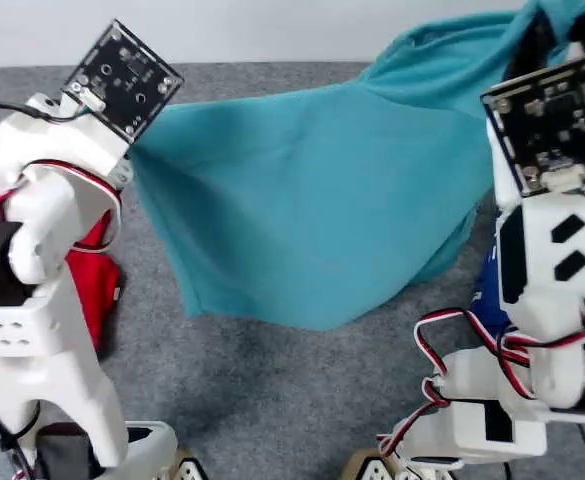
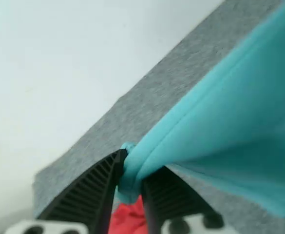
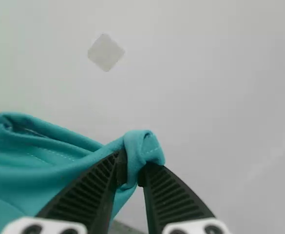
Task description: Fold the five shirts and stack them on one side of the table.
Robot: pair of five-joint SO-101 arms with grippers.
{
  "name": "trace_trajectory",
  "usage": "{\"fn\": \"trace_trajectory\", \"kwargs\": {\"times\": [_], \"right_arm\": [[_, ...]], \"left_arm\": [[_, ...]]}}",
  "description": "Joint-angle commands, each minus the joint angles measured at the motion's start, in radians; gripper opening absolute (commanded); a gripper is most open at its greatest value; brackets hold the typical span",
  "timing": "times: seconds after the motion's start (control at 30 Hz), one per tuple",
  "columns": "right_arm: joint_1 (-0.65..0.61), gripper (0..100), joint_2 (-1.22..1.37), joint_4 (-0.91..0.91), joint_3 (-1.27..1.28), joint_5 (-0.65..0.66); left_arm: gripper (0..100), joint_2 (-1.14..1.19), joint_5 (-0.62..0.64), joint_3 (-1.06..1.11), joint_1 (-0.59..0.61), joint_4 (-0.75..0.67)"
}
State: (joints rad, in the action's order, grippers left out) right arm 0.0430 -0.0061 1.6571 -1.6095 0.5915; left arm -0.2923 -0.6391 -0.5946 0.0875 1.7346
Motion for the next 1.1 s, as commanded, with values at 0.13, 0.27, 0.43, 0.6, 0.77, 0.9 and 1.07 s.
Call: {"fn": "trace_trajectory", "kwargs": {"times": [0.13,0.27,0.43,0.6,0.77,0.9,1.07], "right_arm": [[0.065,1.0,-0.021,-0.028,-0.02,0.006],[0.064,1.0,-0.027,0.001,-0.025,0.006],[0.068,1.0,-0.068,0.005,-0.021,0.006],[0.07,1.0,-0.154,0.035,-0.02,0.012],[0.07,1.0,-0.234,0.021,-0.02,0.077],[0.07,1.0,-0.278,-0.025,-0.02,0.092],[0.07,1.0,-0.277,-0.016,0.026,0.15]], "left_arm": [[0,-0.037,-0.084,-0.03,0.063,0.021],[0,-0.061,-0.083,-0.062,0.055,0.018],[0,-0.143,-0.069,-0.127,0.06,0.017],[0,-0.255,-0.061,-0.151,0.055,0.017],[0,-0.334,-0.063,-0.15,0.061,0.017],[0,-0.371,-0.063,-0.153,0.06,0.017],[0,-0.368,-0.068,-0.12,0.055,0.017]]}}
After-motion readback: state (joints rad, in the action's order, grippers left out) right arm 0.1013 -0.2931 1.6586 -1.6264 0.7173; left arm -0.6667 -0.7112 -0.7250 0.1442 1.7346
